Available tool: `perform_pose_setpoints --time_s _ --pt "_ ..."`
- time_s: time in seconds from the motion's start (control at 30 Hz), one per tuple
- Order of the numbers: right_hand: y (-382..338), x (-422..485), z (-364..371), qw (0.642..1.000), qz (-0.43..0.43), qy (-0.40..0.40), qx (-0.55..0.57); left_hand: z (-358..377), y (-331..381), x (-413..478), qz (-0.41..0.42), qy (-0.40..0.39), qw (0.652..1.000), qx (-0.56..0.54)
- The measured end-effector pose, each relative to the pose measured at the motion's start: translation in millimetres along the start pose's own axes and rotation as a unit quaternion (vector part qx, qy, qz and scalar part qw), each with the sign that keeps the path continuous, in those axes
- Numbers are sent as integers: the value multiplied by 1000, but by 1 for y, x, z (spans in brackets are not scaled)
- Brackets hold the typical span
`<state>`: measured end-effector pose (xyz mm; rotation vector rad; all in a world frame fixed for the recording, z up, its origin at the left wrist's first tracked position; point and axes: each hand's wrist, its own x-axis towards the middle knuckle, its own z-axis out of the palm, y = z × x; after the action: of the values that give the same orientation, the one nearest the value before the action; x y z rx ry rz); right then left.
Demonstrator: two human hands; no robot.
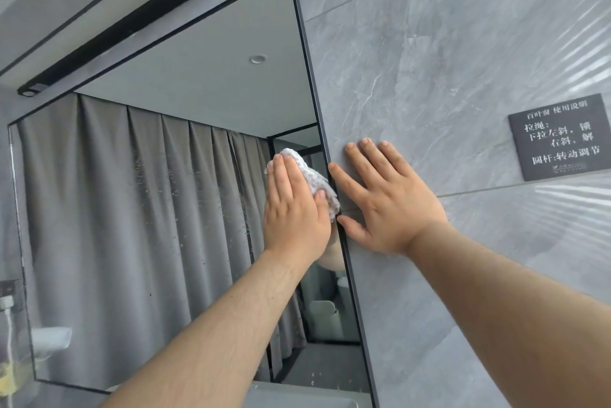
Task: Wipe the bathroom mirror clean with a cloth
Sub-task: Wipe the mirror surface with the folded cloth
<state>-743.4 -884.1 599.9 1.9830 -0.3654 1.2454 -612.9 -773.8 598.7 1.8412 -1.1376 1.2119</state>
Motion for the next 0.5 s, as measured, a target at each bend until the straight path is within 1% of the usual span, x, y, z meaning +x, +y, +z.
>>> perform_pose_setpoints --time_s 0.17,0.33,0.43,0.5 --pt "1 0 -2 1000 -2 -9 0 12 -7 -35 -13 -12 1000 -9" --pt "2 0 -2 1000 -6 -20 0 34 -43 -95 -28 -19 999 8" --pt "2 0 -1 1000 -7 -11 3 43 -63 -133 -2 -58 998 34" --pt "1 0 -1 1000 -7 -11 2 45 -68 -142 9 -71 997 38"
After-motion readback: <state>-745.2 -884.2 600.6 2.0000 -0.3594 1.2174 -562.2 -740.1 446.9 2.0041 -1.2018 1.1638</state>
